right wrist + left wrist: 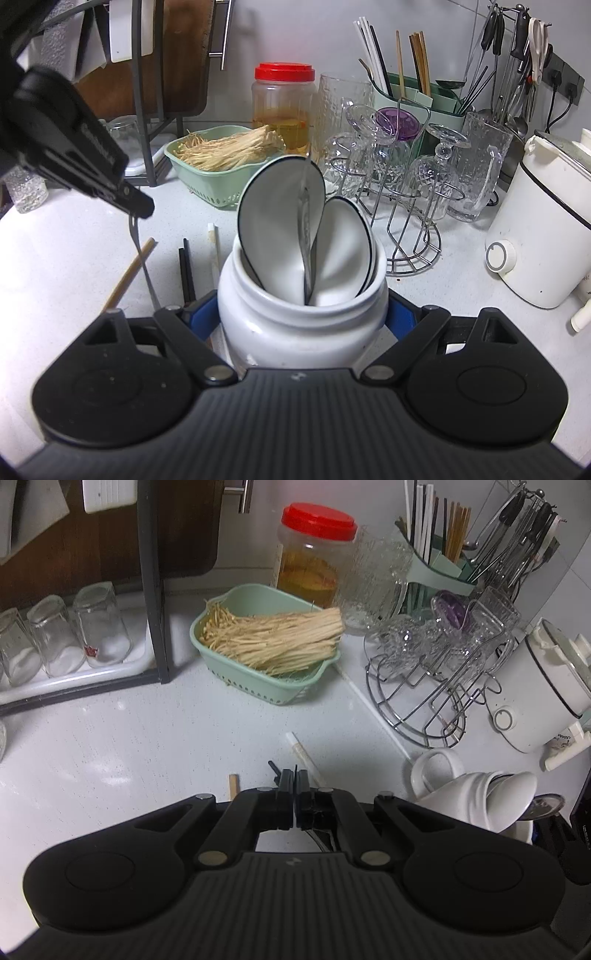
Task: Organize utensils
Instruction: 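Lift the silver fork with the left gripper toward the jar, then lower the silver fork into the jar with the left gripper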
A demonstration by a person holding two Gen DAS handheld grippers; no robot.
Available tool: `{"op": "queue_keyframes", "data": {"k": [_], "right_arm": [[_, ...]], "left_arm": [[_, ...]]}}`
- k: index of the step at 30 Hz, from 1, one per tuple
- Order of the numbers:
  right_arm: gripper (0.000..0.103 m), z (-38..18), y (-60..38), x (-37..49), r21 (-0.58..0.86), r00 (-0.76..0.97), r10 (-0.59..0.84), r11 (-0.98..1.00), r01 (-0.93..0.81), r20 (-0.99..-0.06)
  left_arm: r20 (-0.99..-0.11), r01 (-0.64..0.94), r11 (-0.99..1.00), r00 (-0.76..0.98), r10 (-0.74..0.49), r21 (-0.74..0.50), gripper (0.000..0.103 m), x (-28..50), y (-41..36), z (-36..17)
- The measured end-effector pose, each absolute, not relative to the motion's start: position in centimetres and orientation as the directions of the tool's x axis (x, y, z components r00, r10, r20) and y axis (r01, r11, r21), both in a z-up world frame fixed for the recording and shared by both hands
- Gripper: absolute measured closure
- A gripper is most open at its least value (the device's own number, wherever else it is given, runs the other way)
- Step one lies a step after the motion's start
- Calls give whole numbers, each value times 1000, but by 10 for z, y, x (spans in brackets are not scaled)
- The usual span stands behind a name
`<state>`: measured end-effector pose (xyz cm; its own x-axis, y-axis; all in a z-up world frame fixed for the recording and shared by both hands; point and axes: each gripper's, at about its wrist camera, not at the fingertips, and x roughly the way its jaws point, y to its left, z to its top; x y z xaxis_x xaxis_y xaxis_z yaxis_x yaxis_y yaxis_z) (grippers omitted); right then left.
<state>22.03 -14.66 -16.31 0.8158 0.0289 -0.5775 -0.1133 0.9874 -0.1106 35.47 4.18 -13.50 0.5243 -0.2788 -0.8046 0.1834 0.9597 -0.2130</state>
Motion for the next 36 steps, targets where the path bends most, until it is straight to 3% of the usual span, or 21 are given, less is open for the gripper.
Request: {"op": "queue_keyframes", "data": {"k": [12,36], "right_arm": [[11,-163,-146,220,-111,820,23,988,-105,-571],[11,-163,-145,224,-116,817,51,983,-143,-574]], "left_arm": [[-767,257,958,588,-257,-124,102,344,31,-95],[-683,318,945,673,-283,-78,102,354,1,5]]}}
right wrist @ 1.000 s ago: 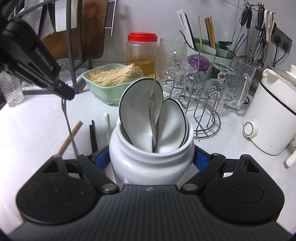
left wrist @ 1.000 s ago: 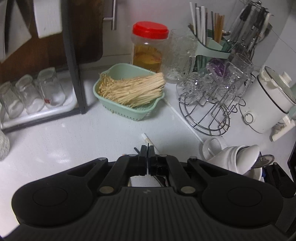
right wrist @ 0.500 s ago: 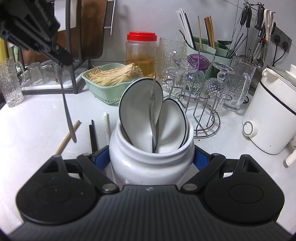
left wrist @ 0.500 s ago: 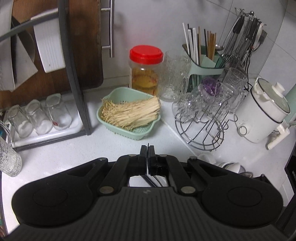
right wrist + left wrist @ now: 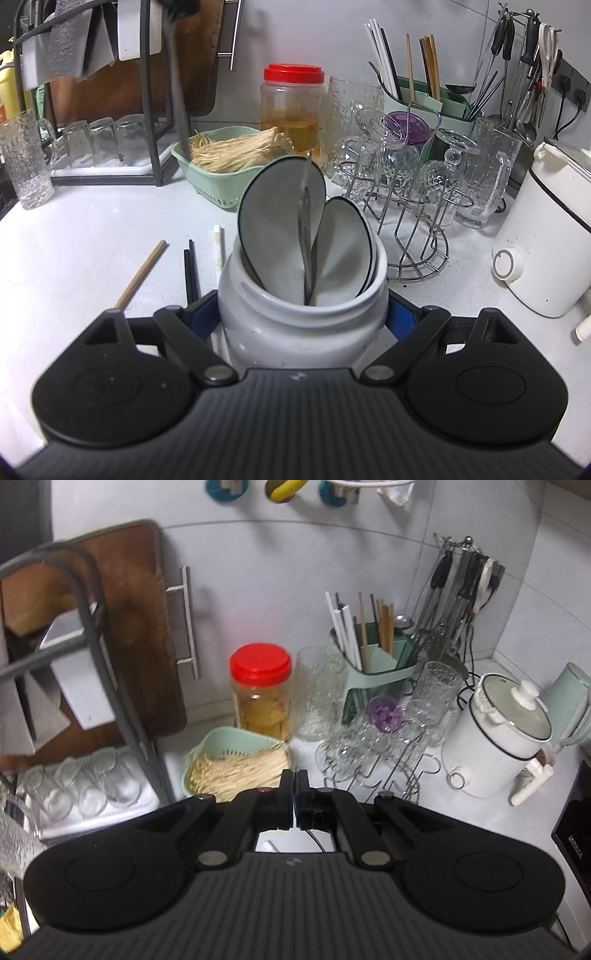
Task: Organize utensils
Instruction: 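Lower the silver fork into the jar with the left gripper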
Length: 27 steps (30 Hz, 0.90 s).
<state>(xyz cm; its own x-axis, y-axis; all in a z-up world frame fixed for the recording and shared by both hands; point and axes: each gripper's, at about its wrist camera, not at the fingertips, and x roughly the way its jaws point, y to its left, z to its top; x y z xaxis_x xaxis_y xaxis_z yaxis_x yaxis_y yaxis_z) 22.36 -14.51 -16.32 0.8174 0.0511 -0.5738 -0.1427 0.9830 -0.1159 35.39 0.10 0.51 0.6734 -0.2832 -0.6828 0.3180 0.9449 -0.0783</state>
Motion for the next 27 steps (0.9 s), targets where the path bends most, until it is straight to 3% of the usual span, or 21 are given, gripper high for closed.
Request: {"op": "queue_keyframes", "data": {"k": [11,27], "right_arm": [[11,-165,-146,220,-118,828,60,982,-151,-558],[11,-166,-147,218,-118,834,70,980,-160,-548]], "left_arm": [[-659,392,916,667,-348,-88,102,344,-33,26],[-741,477,876,561,-369,-75,102,332,-69,-19]]}}
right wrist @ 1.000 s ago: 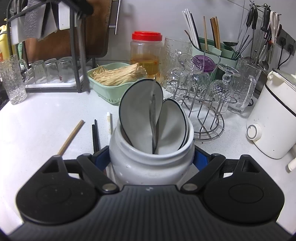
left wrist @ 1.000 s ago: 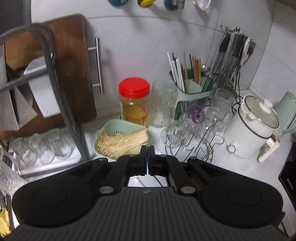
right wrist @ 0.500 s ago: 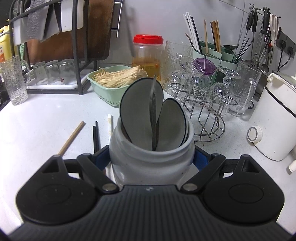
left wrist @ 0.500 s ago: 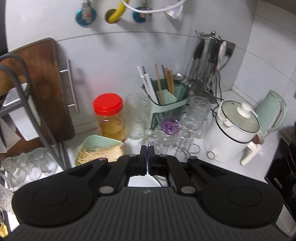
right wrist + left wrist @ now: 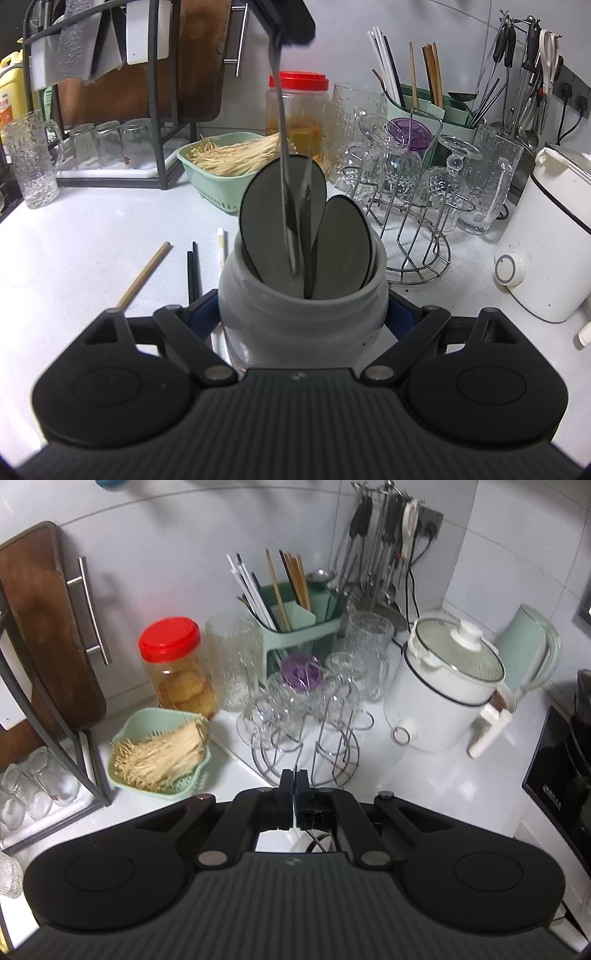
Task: Organize utensils
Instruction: 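Lower the silver fork into the jar with the left gripper, then open the left gripper to release the fork inside the jar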
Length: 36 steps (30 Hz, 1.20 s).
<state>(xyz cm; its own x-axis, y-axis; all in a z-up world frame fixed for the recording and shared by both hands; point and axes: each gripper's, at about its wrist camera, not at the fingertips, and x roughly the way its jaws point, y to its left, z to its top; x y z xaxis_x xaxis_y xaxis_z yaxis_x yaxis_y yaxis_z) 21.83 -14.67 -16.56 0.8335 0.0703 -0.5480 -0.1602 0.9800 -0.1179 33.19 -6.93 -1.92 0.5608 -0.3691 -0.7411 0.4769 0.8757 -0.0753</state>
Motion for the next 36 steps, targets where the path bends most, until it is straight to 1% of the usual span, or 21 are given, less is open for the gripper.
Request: {"op": "queue_keyframes", "data": {"k": [14,25,31,32,34,35,36], "right_arm": [[11,-166,-145,216,-117,837,51,984,-136,-545],[11,-167,-142,214,-116,840,23,988,-101,-542],[11,-167,-141,213,-113,841,16,989,-91,-541],[11,-167,-142,214,-113,840,17,989,-93,-542],[11,-166,-142,214,-114,839,21,988,-99,-543],[11,-166,-143,215,-113,838,25,988,-104,-545],[11,-166,-143,216,-111,835,30,988,-108,-549]], "left_arm": [[-763,518,851,513,-394,-91,102,324,-65,-30],[-811,595,798,421,-406,-91,100,316,-72,-49],[-819,599,790,382,-428,-133,99,315,-66,-54],[-819,597,790,379,-431,-140,97,315,-64,-54],[-814,583,796,375,-443,-165,84,315,-59,-52],[-812,576,797,371,-451,-179,71,315,-56,-51],[-805,570,799,376,-459,-190,64,315,-53,-48]]}}
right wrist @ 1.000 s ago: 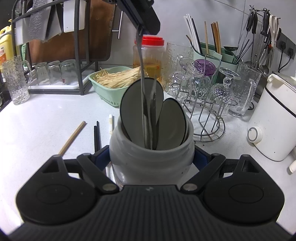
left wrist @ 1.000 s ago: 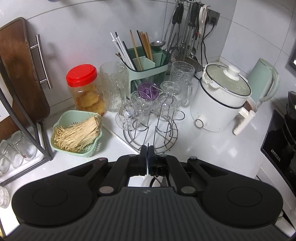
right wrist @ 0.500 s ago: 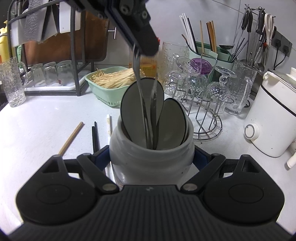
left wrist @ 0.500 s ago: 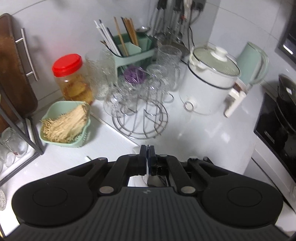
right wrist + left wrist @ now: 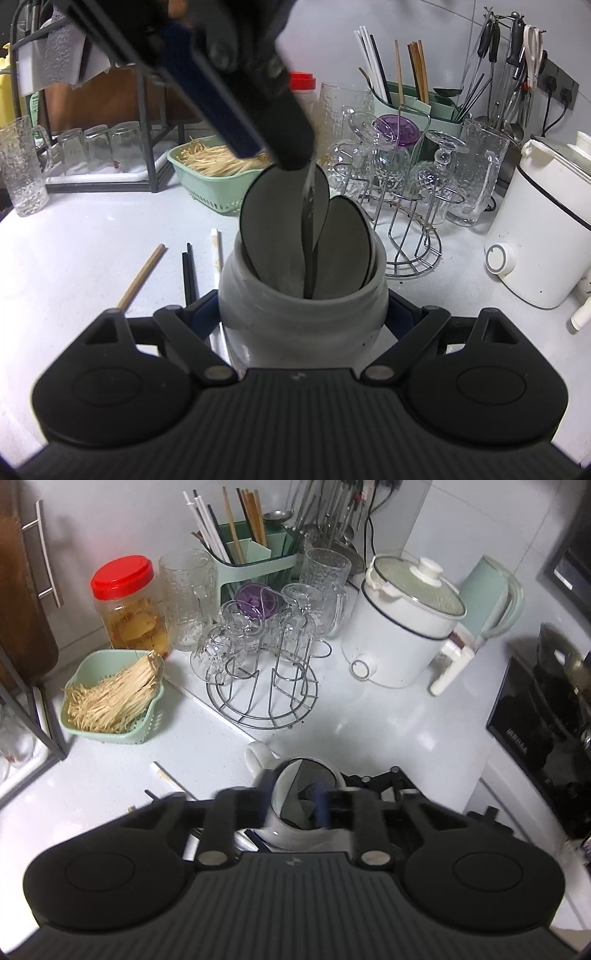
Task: Organize utensils
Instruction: 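Open the left gripper to release the fork inside the jar, then move the open left gripper down to the single wooden chopstick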
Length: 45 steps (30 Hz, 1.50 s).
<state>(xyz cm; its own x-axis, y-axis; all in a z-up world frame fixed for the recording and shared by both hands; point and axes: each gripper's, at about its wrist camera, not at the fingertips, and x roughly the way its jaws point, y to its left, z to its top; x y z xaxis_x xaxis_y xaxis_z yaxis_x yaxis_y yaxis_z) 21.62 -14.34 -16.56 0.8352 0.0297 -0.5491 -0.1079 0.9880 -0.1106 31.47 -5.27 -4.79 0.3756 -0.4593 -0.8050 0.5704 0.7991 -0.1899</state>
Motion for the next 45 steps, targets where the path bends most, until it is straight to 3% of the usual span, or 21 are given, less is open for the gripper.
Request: {"op": "queue_keyframes", "data": {"k": [10,18,31,45], "right_arm": [[11,-164,-145,219,-114,825,48,984,-134,-562],[11,-165,-146,219,-117,825,58,982,-149,-562],[11,-162,-150,227,-117,804,91,974,-195,-588],[11,-160,-152,234,-128,780,126,958,-255,-613]], "left_arm": [[-728,446,862,505,-464,-240,63,319,-5,-25],[-799,270,944,517,-307,-188,63,318,37,-70],[-884,103,971,402,-239,-216,63,296,62,-157],[-917,87,986,364,-164,-142,65,277,41,-200]]}}
